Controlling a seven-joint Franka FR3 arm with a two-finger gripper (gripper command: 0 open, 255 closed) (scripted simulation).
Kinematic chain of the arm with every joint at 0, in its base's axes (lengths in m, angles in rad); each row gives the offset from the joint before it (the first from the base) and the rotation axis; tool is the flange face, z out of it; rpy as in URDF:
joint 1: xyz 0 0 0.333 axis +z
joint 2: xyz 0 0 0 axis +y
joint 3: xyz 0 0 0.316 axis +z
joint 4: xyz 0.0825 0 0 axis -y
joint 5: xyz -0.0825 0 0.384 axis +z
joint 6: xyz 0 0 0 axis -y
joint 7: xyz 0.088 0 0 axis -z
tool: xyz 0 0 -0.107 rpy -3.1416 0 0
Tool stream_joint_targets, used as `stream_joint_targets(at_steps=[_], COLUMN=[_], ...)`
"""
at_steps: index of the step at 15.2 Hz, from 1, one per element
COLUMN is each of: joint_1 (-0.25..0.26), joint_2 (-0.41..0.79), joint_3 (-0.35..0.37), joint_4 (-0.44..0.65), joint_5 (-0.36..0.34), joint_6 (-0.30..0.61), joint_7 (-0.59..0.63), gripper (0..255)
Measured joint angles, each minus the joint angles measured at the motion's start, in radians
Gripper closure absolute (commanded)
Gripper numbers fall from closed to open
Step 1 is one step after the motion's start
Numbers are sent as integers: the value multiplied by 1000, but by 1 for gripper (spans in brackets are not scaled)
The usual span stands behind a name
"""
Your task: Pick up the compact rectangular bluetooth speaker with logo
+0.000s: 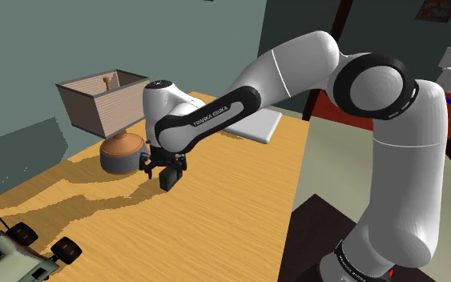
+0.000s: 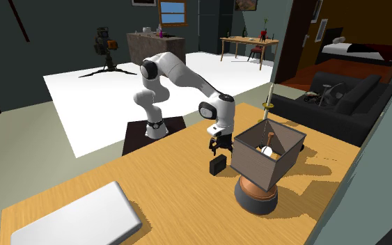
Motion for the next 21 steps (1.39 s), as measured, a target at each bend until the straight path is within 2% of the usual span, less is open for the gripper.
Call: stream_joint_targets(at_steps=[3,4,14,21], joint_1=[5,5,6,-5], joint_2=[22,24,26,-20], joint_3=[-7,-8,-9,6], joint_4=[-11,-12,-13,6], joint_5=[-13,-14,-16,11], joint_6=[30,34,38,-24], joint_7=[8,9,10,-7], gripper=[0,255,255,255])
